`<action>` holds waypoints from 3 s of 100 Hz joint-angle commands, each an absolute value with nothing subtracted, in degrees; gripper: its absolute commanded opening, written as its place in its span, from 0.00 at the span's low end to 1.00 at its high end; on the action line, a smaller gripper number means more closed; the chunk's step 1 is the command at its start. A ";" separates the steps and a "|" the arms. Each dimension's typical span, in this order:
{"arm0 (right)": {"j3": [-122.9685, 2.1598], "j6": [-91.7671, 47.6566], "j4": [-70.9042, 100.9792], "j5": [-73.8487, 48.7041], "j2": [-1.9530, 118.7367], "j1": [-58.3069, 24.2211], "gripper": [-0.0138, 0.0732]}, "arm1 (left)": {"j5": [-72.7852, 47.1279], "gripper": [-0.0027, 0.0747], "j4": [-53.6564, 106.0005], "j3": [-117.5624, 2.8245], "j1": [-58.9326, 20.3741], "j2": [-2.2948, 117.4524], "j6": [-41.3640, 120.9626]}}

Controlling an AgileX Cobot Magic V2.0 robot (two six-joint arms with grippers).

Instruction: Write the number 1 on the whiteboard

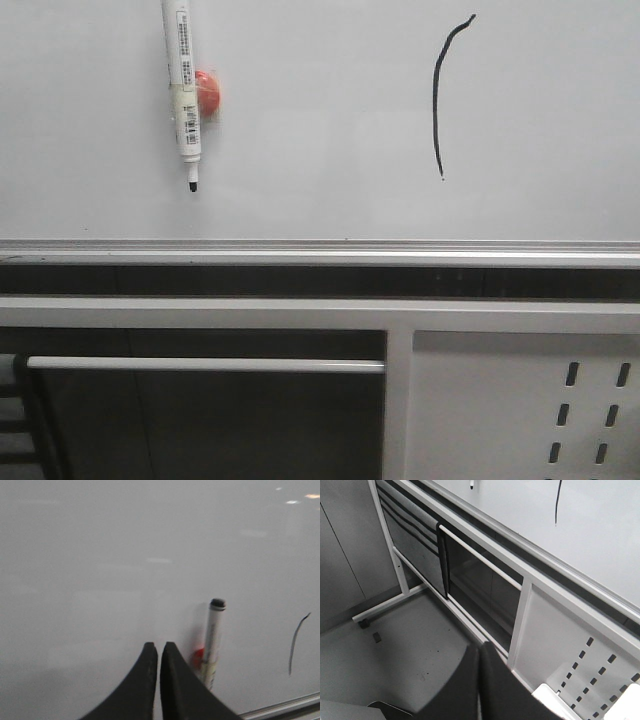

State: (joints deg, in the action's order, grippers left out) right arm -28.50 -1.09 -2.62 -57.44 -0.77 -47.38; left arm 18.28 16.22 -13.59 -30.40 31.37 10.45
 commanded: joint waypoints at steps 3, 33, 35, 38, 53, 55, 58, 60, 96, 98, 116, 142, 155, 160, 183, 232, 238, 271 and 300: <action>-29.68 -1.69 -2.91 -53.13 -1.68 -47.08 0.08 | 8.86 0.01 18.32 -14.94 -21.71 24.98 9.70; -29.68 -1.69 -2.91 -53.13 -1.68 -47.08 0.08 | -10.53 0.01 15.93 -14.26 -10.09 6.83 9.80; -29.68 -1.69 -2.91 -53.13 -1.68 -47.08 0.08 | -11.27 0.01 15.68 -14.14 -9.76 5.58 9.80; -29.68 -1.69 -2.91 -53.13 -1.68 -47.08 0.08 | -12.13 0.01 15.45 -13.62 -9.24 3.60 9.80; -29.68 -1.69 -2.91 -53.13 -1.68 -47.08 0.08 | -12.87 0.01 15.20 -10.70 -7.96 -1.78 9.80; -29.68 -1.69 -2.91 -53.13 -1.68 -47.08 0.08 | -12.87 0.01 15.09 -10.18 -7.96 -1.90 9.80; -29.68 -1.69 -2.91 -53.13 -1.68 -47.08 0.08 | -12.87 0.01 14.75 -9.44 -7.96 -1.90 9.80; -29.68 -1.69 -2.91 -53.13 -1.68 -47.08 0.08 | -12.95 0.01 14.41 -9.12 -7.96 -1.63 9.80; -29.68 -1.69 -2.91 -53.13 -1.68 -47.08 0.08 | -12.84 0.01 13.31 1.70 -7.96 -1.39 9.91; -29.68 -1.69 -2.91 -53.13 -1.68 -47.08 0.08 | -13.71 0.01 13.26 1.72 -7.96 -1.39 9.91; -29.68 -1.69 -2.91 -53.13 -1.68 -47.08 0.08 | -15.96 0.01 12.10 1.58 -7.96 -1.39 9.55; -29.68 -1.69 -2.91 -53.13 -1.68 -47.08 0.08 | -15.76 0.01 -5.49 1.58 -7.96 -1.50 -8.38; -29.68 -1.69 -2.91 -53.13 -1.68 -47.08 0.08 | -15.98 0.01 -5.49 1.58 -7.96 -1.86 -8.38; -29.68 -1.69 -2.91 -53.13 -1.68 -47.08 0.08 | -15.98 0.01 -6.27 1.58 -7.96 -1.86 -8.28; -29.68 -1.69 -2.91 -53.13 -1.68 -47.08 0.08 | -16.59 0.01 -9.41 1.58 -5.47 -1.86 -8.28; -29.68 -1.69 -2.91 -53.13 -1.68 -47.08 0.08 | -16.37 0.01 -8.38 1.58 -0.53 -1.86 -8.28; -29.68 -1.69 -2.91 -53.13 -1.68 -47.08 0.08 | -16.37 0.01 -8.38 1.58 -0.53 -1.86 -8.28; -29.68 -1.69 -2.91 -53.13 -1.68 -47.08 0.08 | -16.37 0.01 -8.38 1.58 -0.53 -1.86 -8.28; -29.68 -1.69 -3.14 -53.13 -1.68 -47.08 0.08 | -16.37 0.01 -8.38 1.58 -0.53 -1.86 -8.28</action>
State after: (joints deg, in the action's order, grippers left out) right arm -28.50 -1.11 -2.52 -57.44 -0.77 -47.38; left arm -19.47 -8.67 0.30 -0.57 -0.34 -7.71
